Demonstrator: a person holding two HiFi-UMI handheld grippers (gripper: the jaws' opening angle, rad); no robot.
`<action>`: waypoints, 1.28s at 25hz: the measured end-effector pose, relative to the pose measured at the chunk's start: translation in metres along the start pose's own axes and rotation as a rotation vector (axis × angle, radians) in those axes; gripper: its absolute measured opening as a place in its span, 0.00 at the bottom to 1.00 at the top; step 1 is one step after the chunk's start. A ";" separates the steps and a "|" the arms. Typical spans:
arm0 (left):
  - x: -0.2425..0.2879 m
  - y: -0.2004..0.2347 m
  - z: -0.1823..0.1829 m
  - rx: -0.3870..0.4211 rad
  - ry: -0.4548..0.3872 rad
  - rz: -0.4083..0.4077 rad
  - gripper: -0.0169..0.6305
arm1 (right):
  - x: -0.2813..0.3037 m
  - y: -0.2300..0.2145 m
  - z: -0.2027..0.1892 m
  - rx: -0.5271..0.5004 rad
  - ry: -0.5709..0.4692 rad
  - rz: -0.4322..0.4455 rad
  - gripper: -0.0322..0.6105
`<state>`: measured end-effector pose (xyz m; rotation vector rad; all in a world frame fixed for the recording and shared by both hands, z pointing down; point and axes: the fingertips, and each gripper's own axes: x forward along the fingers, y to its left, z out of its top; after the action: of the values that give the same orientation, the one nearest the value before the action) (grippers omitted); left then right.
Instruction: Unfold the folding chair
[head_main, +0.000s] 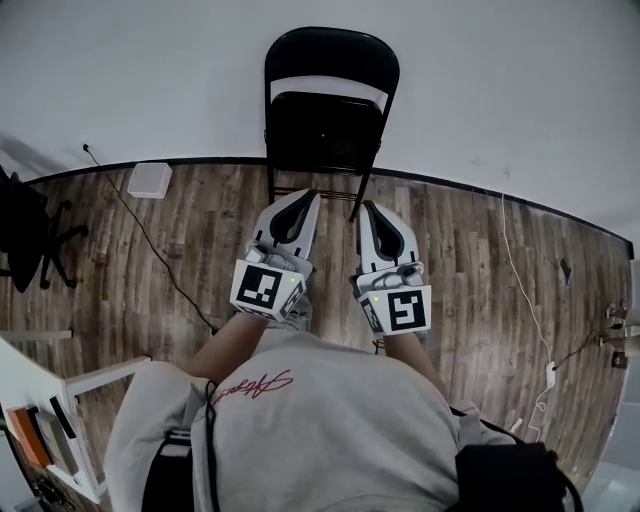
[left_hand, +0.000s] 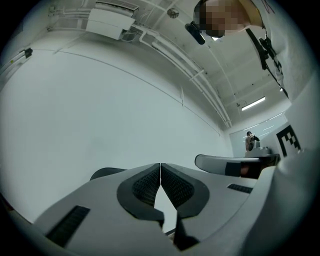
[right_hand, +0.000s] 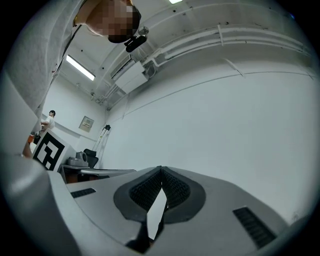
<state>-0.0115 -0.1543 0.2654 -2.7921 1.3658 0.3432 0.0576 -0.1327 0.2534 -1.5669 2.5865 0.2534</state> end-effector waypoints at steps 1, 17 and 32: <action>0.019 0.013 0.003 0.001 -0.003 -0.015 0.05 | 0.022 -0.011 0.000 -0.005 -0.004 -0.009 0.07; 0.206 0.124 -0.067 0.130 0.232 -0.310 0.47 | 0.172 -0.171 -0.103 -0.094 0.258 -0.160 0.08; 0.315 0.245 -0.351 0.609 1.185 -0.666 0.56 | 0.246 -0.355 -0.350 0.023 0.721 -0.294 0.32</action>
<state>0.0509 -0.5885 0.5647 -2.5754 0.2582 -1.5948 0.2565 -0.5771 0.5224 -2.3290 2.7206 -0.4495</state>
